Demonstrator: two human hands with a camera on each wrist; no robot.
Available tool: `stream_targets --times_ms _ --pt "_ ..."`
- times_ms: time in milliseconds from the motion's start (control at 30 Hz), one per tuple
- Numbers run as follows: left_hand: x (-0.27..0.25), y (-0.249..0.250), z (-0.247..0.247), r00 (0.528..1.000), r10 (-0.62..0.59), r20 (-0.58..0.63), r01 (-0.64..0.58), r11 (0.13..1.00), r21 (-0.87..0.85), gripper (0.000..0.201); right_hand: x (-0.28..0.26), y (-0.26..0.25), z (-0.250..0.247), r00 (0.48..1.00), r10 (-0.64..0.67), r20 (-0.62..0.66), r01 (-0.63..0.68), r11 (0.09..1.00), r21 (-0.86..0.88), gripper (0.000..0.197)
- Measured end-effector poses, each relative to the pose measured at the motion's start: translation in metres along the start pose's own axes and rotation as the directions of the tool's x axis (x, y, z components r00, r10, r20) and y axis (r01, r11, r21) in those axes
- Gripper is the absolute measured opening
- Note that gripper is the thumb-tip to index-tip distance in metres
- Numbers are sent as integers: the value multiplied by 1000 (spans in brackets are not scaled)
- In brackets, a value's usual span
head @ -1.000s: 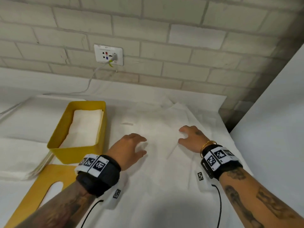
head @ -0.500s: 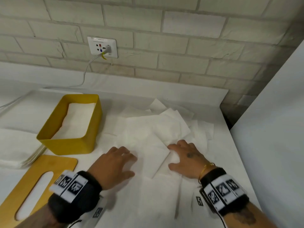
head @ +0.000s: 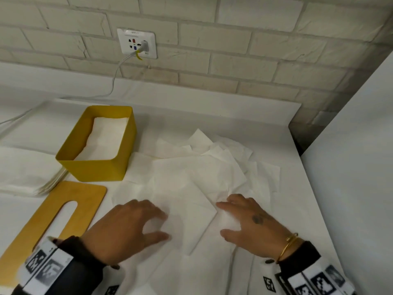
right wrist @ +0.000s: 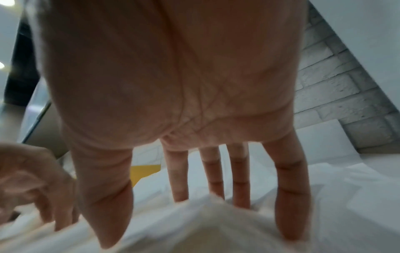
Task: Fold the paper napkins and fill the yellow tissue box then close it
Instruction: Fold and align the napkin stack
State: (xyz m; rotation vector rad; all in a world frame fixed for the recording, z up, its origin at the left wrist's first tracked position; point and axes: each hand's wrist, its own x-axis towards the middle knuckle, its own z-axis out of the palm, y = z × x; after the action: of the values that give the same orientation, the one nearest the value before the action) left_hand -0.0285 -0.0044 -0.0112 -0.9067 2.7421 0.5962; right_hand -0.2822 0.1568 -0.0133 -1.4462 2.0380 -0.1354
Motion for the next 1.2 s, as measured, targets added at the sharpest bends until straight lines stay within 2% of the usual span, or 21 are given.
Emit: stream_targets --times_ms 67,133,167,233,367,533,600,800,900,1000,1100,1200 --pt "7 5 -9 996 12 -83 -15 999 -39 72 4 7 -16 989 81 -121 -50 971 235 49" --pt "14 14 -10 994 46 -101 -49 998 -29 51 14 13 -29 935 222 -276 -71 881 468 34" --pt "18 19 -7 994 66 -88 -68 997 -22 47 21 14 -34 910 273 -312 -74 848 526 32" --pt "25 25 3 996 71 -47 -72 997 -5 47 36 14 -37 900 307 -309 -75 808 585 34" --pt "29 25 16 998 52 -27 -52 999 12 47 59 4 -33 917 269 -294 -26 778 628 17" --pt "27 22 17 998 11 -63 -11 1000 -6 48 68 -2 -59 846 185 -500 184 779 599 15" --pt "27 22 19 996 -6 -83 4 1000 -24 47 67 1 -77 833 137 -535 258 759 597 18" --pt "27 28 22 987 -60 -147 50 996 -68 42 54 10 -121 838 0 -546 410 660 630 9" --pt "28 33 15 977 -99 -188 65 982 -176 47 47 10 -136 825 -60 -563 489 574 656 5" --pt "33 44 4 940 -161 -299 27 913 -407 50 40 5 -144 826 -109 -554 533 474 701 5" --pt "40 57 -1 901 -231 -367 -75 751 -656 59 37 -4 -140 847 -160 -507 523 424 739 5" --pt "46 63 -6 845 -273 -459 -192 646 -739 60 33 -11 -131 863 -177 -473 502 403 765 16"
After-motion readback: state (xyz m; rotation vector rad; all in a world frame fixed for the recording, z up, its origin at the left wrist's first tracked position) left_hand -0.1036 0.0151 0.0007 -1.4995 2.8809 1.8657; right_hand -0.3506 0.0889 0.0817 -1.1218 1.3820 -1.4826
